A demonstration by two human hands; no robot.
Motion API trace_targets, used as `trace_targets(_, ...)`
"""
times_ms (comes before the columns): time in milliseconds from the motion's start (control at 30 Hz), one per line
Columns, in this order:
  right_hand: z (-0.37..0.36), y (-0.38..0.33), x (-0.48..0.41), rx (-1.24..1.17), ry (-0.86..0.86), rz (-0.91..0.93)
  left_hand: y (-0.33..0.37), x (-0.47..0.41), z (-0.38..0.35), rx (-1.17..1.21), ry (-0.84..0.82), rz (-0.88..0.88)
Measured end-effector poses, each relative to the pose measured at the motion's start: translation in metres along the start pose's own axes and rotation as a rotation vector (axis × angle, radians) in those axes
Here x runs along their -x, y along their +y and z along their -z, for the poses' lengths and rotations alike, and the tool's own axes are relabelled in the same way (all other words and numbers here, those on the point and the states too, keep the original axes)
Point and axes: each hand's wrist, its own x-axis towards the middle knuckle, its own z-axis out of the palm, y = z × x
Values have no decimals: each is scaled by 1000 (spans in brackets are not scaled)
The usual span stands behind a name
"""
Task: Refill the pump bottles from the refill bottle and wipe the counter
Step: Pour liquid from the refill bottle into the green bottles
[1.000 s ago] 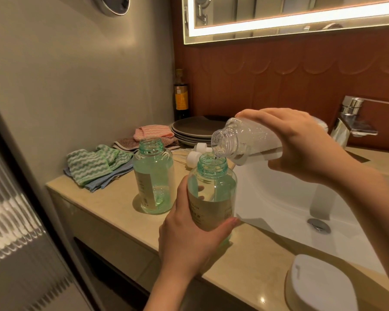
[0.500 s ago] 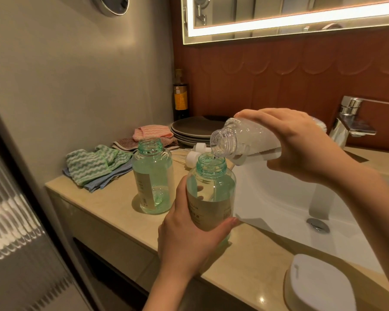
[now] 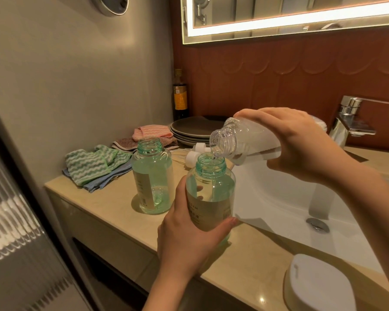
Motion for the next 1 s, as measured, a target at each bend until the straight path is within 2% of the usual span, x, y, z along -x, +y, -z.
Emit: trace_targets(1000, 0, 0, 0, 13, -10, -10, 0, 0, -1, 16, 0, -5)
